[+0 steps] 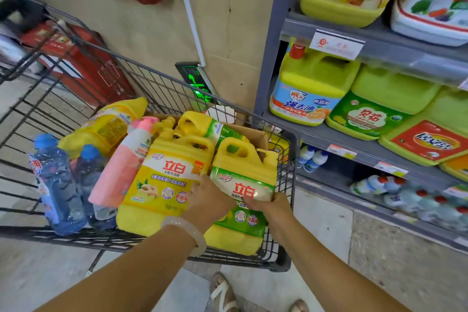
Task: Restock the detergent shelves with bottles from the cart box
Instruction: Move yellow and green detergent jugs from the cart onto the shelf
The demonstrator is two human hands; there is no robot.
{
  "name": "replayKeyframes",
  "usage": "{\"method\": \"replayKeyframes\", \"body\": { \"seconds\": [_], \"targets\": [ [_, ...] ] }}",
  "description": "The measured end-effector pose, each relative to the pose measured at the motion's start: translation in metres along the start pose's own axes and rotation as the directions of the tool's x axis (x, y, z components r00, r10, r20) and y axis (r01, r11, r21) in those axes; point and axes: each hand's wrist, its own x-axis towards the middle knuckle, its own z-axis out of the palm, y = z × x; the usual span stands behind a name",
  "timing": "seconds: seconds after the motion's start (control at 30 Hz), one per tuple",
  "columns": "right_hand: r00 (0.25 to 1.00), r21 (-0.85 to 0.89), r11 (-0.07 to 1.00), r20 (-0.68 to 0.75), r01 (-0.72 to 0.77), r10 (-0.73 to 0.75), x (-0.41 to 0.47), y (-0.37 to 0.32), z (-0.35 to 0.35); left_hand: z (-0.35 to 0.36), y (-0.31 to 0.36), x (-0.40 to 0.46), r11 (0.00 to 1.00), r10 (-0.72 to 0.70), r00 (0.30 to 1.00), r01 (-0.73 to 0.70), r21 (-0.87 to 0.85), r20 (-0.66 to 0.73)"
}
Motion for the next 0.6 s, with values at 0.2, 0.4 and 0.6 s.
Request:
{"method": "replayKeyframes", "body": {
  "seconds": [0.2,0.4,0.6],
  "targets": [
    [0.994,-0.002,0.994,0.004,0.111,-0.111,-0.018,-0.019,-0.020,-0.008,0.003,-0.009,0.916,0.062,0.998,-0.060,-0.397,-0.008],
    [0.984,-0.023,0.984,0.027,0.176,-0.176,-0.033,-0.059,-0.034,-0.026,0.023,-0.020,0.824,0.160,0.982,-0.189,-0.534,-0.101],
    [0.972,-0.094,0.967,0.024,0.235,-0.234,-0.045,-0.080,-0.045,-0.029,0.034,-0.030,0.756,0.202,0.978,-0.192,-0.626,-0.056]
  ]
}}
